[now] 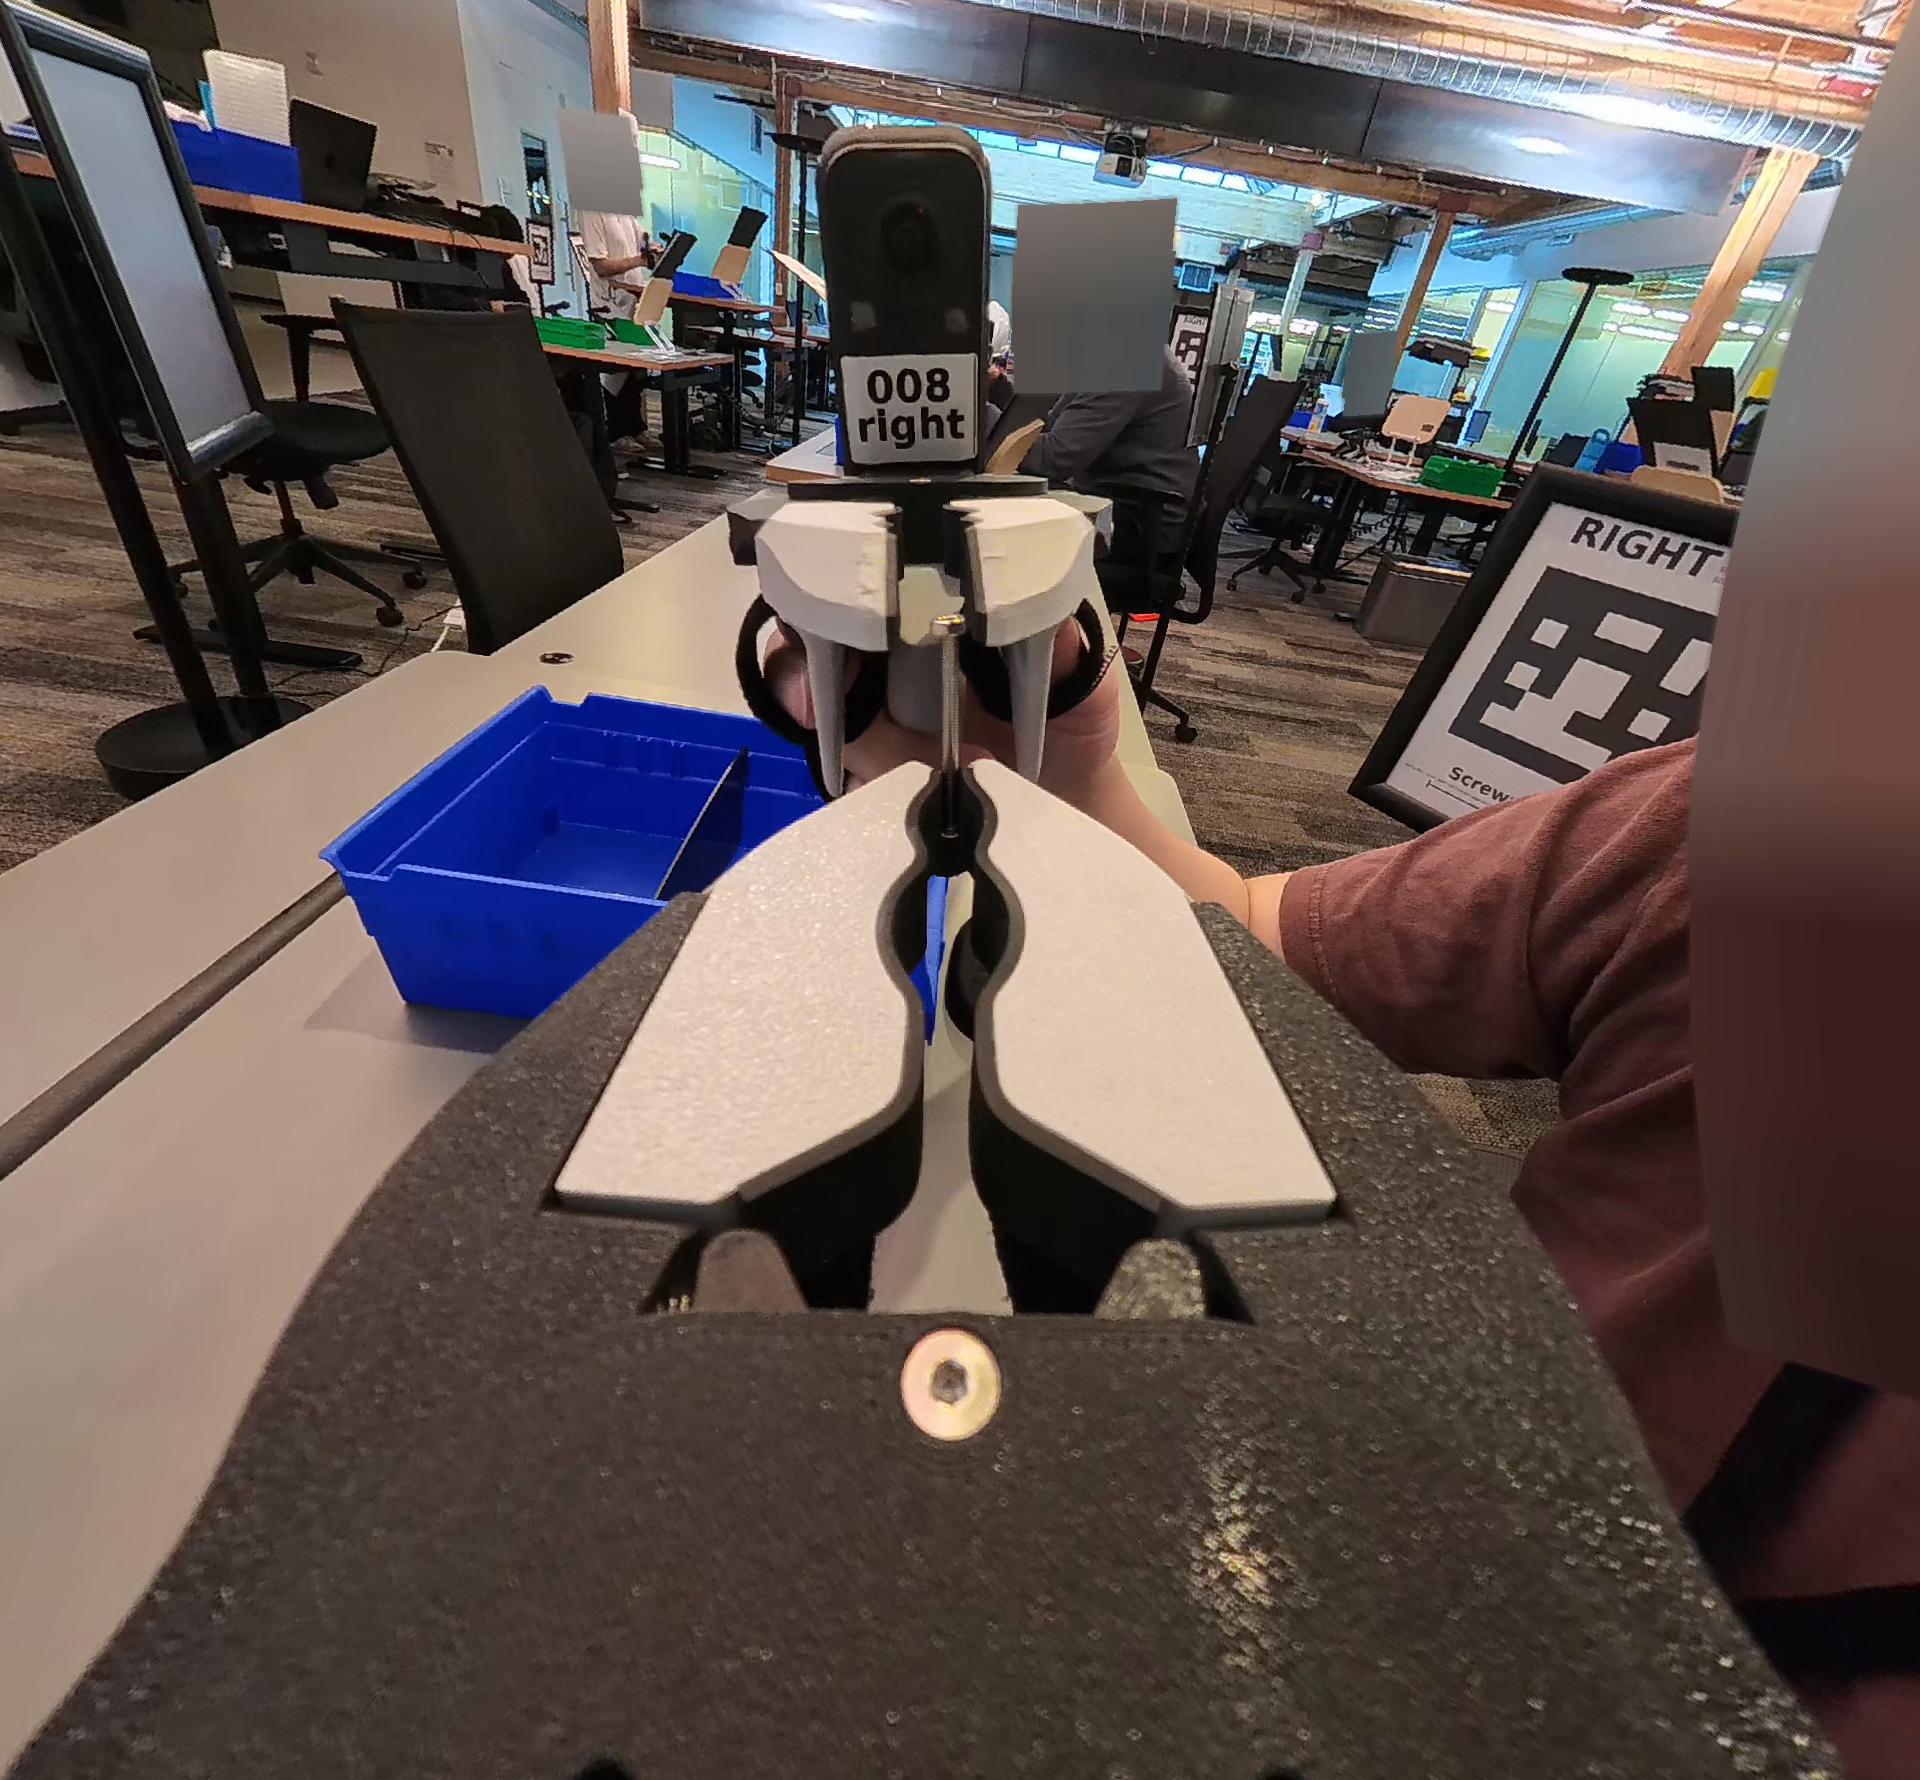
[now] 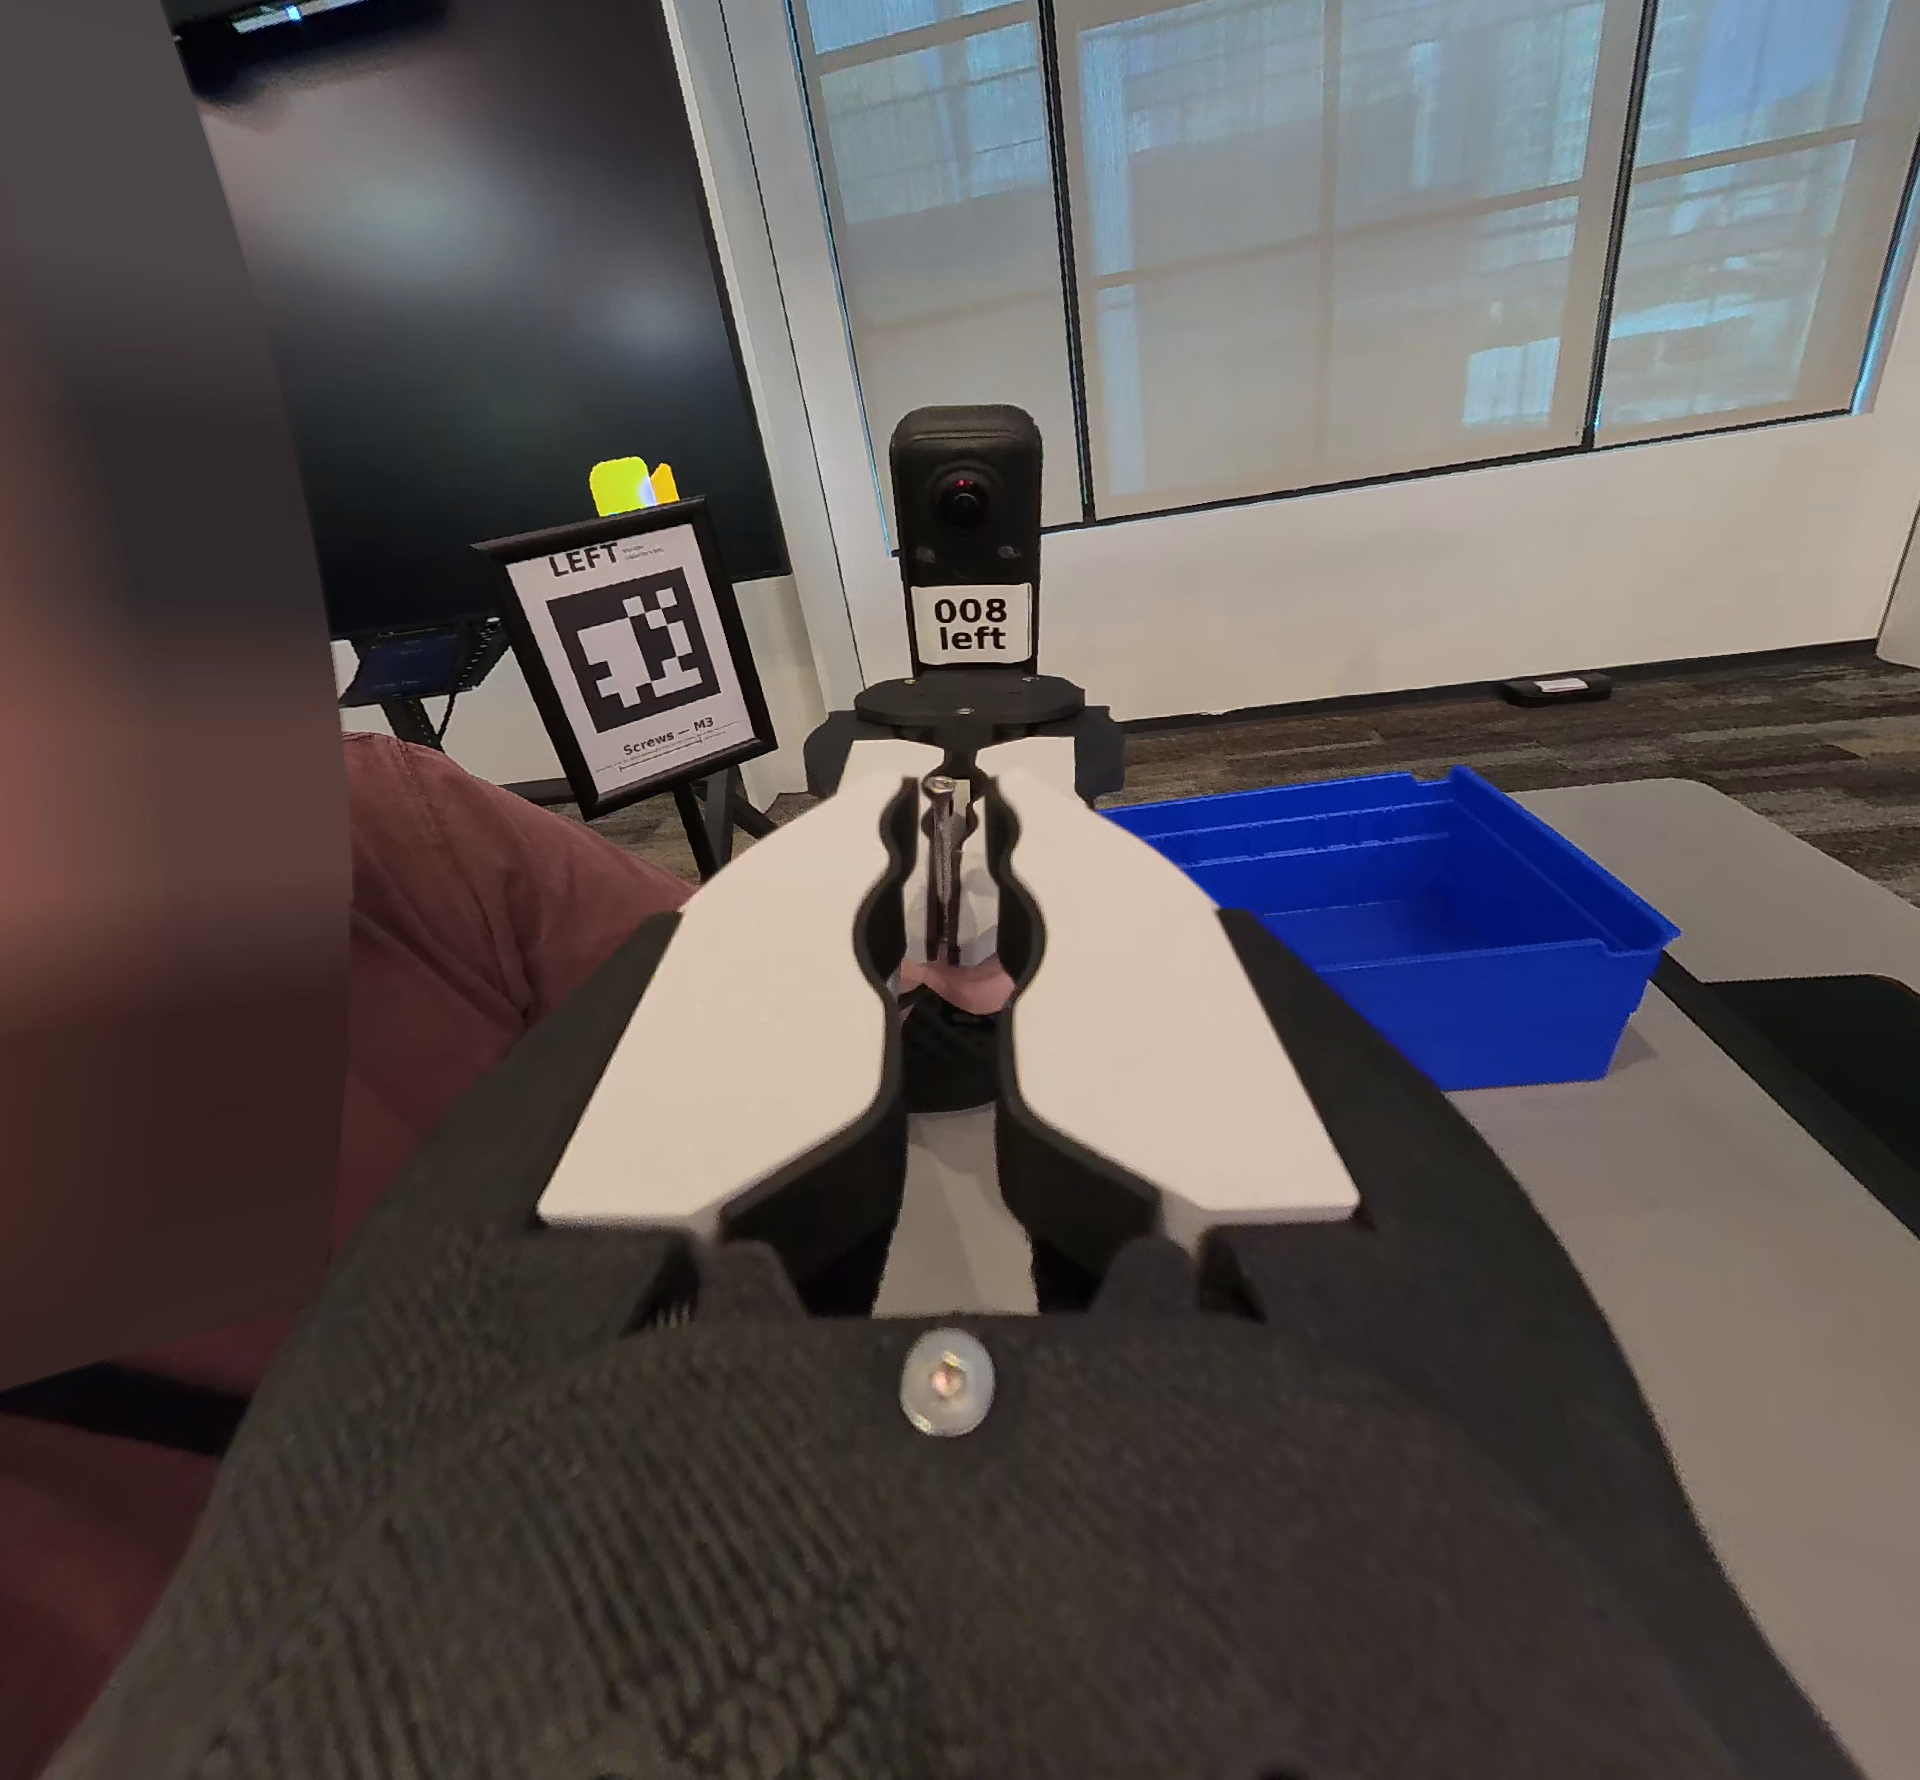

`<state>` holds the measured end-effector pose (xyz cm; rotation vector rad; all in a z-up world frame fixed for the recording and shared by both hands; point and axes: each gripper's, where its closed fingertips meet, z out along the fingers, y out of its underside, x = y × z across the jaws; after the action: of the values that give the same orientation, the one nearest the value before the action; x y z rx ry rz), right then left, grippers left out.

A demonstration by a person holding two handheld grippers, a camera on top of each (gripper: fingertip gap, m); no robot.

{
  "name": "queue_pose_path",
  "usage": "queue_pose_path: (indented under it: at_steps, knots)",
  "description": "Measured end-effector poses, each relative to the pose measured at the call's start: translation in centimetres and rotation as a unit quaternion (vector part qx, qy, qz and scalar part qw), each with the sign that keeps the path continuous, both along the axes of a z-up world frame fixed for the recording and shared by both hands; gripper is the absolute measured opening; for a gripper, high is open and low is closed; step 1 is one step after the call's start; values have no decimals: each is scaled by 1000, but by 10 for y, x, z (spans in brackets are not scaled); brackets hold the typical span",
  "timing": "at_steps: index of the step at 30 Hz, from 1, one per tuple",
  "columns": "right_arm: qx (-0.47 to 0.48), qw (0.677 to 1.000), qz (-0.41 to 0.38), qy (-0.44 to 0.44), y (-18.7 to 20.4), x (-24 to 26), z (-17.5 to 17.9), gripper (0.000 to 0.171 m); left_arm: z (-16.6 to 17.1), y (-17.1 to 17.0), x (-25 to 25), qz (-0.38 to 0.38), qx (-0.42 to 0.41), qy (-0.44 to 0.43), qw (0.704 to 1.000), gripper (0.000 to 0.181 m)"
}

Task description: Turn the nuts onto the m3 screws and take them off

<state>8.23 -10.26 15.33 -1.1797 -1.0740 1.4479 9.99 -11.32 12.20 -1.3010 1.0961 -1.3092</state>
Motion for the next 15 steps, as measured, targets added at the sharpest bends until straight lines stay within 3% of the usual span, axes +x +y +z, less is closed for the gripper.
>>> queue_pose_path:
  at_steps: [9,15]
  knots:
    - [6,1000,13,-1,-3,1,-1,6,0,-2,0,-4,-2,2,1000,2]
    - [7,994,104,19,-20,6,-1,6,1,-21,4,-75,-34,-9,997,2]
